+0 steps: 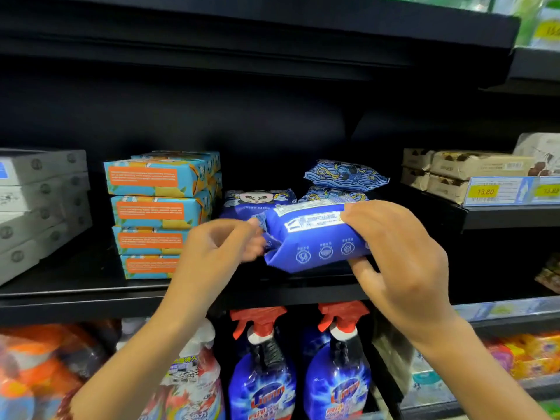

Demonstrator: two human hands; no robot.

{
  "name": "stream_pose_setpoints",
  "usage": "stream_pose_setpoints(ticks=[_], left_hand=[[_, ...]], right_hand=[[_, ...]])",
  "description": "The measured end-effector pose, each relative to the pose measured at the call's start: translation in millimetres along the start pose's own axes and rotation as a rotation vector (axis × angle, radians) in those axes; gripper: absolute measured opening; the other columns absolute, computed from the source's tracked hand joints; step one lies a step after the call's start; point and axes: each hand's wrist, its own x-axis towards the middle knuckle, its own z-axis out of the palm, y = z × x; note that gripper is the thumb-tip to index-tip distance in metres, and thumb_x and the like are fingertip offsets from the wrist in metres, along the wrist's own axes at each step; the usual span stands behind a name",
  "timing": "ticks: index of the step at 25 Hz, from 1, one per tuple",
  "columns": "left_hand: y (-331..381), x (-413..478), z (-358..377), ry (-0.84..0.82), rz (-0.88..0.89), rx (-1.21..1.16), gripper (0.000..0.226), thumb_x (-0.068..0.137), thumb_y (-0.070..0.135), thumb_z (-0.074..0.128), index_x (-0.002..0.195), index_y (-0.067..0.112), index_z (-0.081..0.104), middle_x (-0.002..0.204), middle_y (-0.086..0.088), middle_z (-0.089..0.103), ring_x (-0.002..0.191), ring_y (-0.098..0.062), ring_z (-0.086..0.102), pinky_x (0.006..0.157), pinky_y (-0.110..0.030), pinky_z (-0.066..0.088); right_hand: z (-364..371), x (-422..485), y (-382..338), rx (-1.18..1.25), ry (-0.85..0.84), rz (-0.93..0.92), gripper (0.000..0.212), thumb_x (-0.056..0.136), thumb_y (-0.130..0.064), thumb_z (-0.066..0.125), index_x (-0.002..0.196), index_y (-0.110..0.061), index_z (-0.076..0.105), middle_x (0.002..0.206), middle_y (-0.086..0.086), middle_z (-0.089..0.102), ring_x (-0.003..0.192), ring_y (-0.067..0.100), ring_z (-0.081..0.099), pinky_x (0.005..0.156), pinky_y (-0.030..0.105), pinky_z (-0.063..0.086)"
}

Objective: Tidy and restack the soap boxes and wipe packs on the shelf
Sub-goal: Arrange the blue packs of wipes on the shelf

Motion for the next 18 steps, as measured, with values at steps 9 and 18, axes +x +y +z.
stream_pose_setpoints(ticks=[9, 18], left_hand=[[-6.1, 4.2, 1.5, -0.132, 0.034, -0.123, 0.037, 0.055, 0.015, 0.081, 0.087, 0.000, 0.069, 0.086, -0.009, 0.075, 0.075, -0.022, 0.071, 0.061, -0.027, 0.056], [-15.6, -4.9, 2.8, -0.157, 0.642, 0.172, 0.042, 0.068, 0.005, 0.077, 0.104, 0.019, 0.062, 0.104, 0.011, 0.068, 0.098, -0.006, 0.065, 0.083, -0.018, 0.049]], right_hand=[[2.3, -6.3, 3.3, 0.092, -0.179, -0.176, 0.028, 0.083, -0.014, 0.068, 0.106, 0.001, 0.067, 0.116, 0.016, 0.062, 0.113, 0.029, 0.055, 0.095, 0.040, 0.047], [7.0, -1.0, -6.5, 0.137, -0.248, -0.007, 0.041, 0.078, -0.009, 0.067, 0.116, 0.002, 0.060, 0.111, 0.011, 0.064, 0.104, 0.027, 0.059, 0.087, 0.037, 0.048]])
